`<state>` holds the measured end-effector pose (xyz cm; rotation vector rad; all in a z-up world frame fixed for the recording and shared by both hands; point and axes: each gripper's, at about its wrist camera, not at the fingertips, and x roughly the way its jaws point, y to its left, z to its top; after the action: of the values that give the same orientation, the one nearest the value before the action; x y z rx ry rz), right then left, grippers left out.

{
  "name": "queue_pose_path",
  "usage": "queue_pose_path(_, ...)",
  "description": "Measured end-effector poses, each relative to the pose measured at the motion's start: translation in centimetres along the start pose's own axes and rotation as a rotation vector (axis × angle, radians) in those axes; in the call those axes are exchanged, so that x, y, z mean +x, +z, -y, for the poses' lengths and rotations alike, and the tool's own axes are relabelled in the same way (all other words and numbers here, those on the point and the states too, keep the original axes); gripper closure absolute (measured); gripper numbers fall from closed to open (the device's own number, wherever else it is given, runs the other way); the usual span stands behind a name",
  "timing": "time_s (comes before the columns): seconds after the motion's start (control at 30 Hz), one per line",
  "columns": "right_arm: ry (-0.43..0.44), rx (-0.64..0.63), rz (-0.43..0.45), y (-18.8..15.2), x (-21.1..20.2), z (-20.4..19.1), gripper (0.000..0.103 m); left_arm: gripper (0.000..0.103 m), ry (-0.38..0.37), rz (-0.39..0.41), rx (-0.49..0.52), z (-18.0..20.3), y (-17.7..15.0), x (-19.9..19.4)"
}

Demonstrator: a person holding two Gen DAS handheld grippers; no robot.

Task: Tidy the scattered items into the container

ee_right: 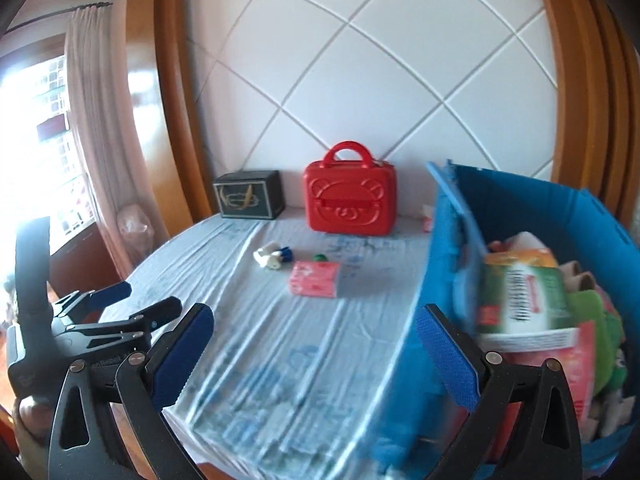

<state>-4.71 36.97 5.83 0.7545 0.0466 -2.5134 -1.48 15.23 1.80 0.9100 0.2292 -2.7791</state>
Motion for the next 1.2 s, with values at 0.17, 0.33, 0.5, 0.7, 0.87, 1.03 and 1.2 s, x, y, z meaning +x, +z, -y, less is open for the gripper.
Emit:
queue_pose_path(0.17,0.012,0.022,-0.063,-0.5,4.5,-4.8,0.000,0.012,0.030,-0.043,-0.017,-6.7,-0.3,1.9)
queue_pose_path(0.33,0.000,0.041,-0.155,-1.6,8.8,-7.2,0.000,0.012,0.020,-0.110,-0.046,-10.1,-0.7,4.8)
queue_pose_path(0.5,-0.036,0.048,-0.229,-1.9,12.4,-6.9,0.000,0.012,-0.005,-0.151,-0.050,-10.6,-0.8,7.6)
queue_pose_path(0.7,-0.024,0.072,-0.274,-1.1,17.2,-5.0,0.000,0.012,-0.008,-0.188,-0.055,-10.1,0.3,11.3)
queue_pose_path(0.87,-0.004,0.076,-0.298,-0.6,21.5,-2.9,0.000,0.012,0.027,-0.211,-0.064,-9.6,1.4,15.2)
queue_pose_path(1.03,-0.022,0.118,-0.342,-0.5,25.3,-0.3,0.000,0.012,0.036,-0.256,-0.055,-9.2,1.8,18.6)
queue_pose_path(1.2,-0.067,0.162,-0.371,-0.4,28.4,1.8,0.000,0.012,0.008,-0.291,-0.018,-8.5,2.6,22.2)
